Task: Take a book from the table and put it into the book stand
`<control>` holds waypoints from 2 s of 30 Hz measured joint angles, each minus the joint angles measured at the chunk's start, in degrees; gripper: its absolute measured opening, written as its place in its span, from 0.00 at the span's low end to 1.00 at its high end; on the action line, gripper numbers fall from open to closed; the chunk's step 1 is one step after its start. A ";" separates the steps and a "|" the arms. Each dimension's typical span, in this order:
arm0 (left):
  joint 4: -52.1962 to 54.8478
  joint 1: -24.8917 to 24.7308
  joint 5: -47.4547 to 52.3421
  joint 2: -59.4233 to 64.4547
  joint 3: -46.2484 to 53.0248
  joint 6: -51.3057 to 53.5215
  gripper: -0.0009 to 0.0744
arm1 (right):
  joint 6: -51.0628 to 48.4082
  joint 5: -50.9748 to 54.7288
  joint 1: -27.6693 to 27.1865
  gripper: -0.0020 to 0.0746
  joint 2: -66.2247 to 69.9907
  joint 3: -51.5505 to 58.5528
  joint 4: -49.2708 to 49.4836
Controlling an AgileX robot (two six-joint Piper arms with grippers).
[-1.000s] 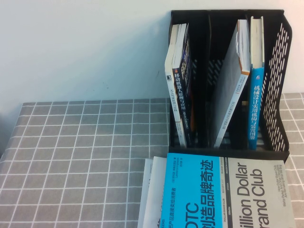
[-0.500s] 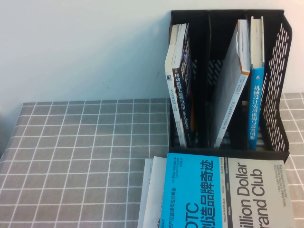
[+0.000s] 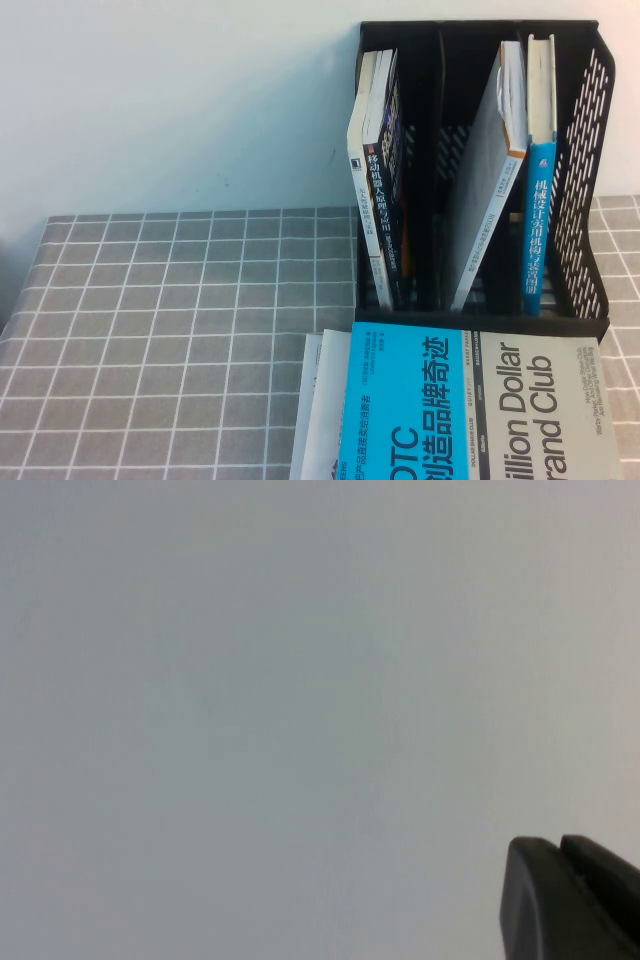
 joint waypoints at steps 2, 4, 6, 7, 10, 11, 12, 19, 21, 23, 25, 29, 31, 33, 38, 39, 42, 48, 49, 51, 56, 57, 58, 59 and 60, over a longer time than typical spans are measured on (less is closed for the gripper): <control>0.00 0.00 -0.56 -0.09 0.00 0.00 0.01 | 0.00 -0.28 0.00 0.02 0.00 0.00 0.05; 0.00 0.00 -0.67 -0.13 0.00 0.00 0.01 | 0.00 -0.28 0.00 0.02 0.00 0.00 0.05; 0.00 0.00 -0.67 -0.13 0.00 0.00 0.01 | 0.00 -0.16 0.00 0.02 0.00 0.00 0.16; 0.00 0.00 -0.67 -0.13 0.00 0.00 0.01 | 0.00 -0.02 0.00 0.02 0.00 0.00 0.14; 0.00 0.00 -0.76 -0.13 0.00 0.00 0.01 | -0.16 0.07 0.00 0.02 0.00 0.00 0.14; 0.00 0.00 -0.89 -0.13 0.00 0.10 0.01 | -0.56 0.07 0.00 0.02 0.00 0.00 0.14; 0.00 0.00 -0.66 -0.13 0.00 0.21 0.01 | -1.11 0.07 0.00 0.02 0.00 0.00 0.14; 1.27 0.00 10.99 -0.22 0.00 0.21 0.01 | -2.16 2.24 0.00 0.02 0.00 0.00 0.14; 1.64 0.00 14.45 -0.22 0.00 0.21 0.01 | -2.30 4.84 0.00 0.02 0.00 0.00 0.14; 1.64 0.00 17.70 -0.22 0.00 0.08 0.01 | -2.52 7.70 0.00 0.02 0.00 0.00 0.14; 1.64 0.00 20.34 -0.22 0.00 -0.45 0.01 | -2.52 9.83 0.00 0.02 0.00 0.00 0.14; 1.64 0.00 24.51 -0.22 0.00 -2.36 0.01 | -2.52 11.70 0.00 0.02 0.00 0.00 0.14; 1.64 0.00 25.50 -0.22 0.00 -3.21 0.01 | -2.52 11.70 0.00 0.02 0.00 0.00 0.14; 1.64 0.00 25.62 -0.22 0.00 -5.65 0.01 | -1.92 11.52 0.00 0.02 0.00 0.00 0.14; 1.64 0.00 26.11 -0.22 -0.40 -12.53 0.01 | 0.12 10.91 0.00 0.02 0.00 -0.36 0.14; 1.64 0.00 27.64 -0.22 -1.34 -12.95 0.01 | 0.28 12.22 0.00 0.02 0.00 -1.28 0.14; 2.32 0.00 32.29 0.34 -7.00 -13.56 0.01 | 0.70 17.85 0.00 0.02 0.00 -6.01 0.14; 2.23 0.00 43.82 9.27 -19.92 -13.71 0.01 | 0.70 32.90 0.00 0.02 1.45 -17.53 0.19; 1.64 0.00 45.48 11.54 -21.83 -13.71 0.01 | 0.70 35.11 0.00 0.02 2.79 -18.92 0.29; 0.35 0.00 48.52 15.91 -24.97 -12.07 0.01 | 0.70 40.26 0.00 0.02 6.35 -22.06 0.33; -9.77 0.00 55.82 27.18 -31.71 0.07 0.01 | -1.53 49.60 0.00 0.02 17.15 -28.87 1.97; -12.99 -0.26 56.74 29.13 -32.52 2.80 0.01 | -2.64 51.00 0.00 0.02 19.69 -30.19 3.04; -16.74 -0.53 57.52 31.10 -32.94 5.50 0.01 | -3.46 52.03 0.00 0.02 21.70 -31.17 3.94; -20.02 -0.98 58.10 32.61 -33.25 8.47 0.01 | -4.48 52.89 0.00 0.02 24.25 -32.21 5.17; -24.52 -1.35 58.71 34.29 -33.23 11.92 0.01 | -5.27 53.58 0.00 0.02 26.79 -33.11 6.42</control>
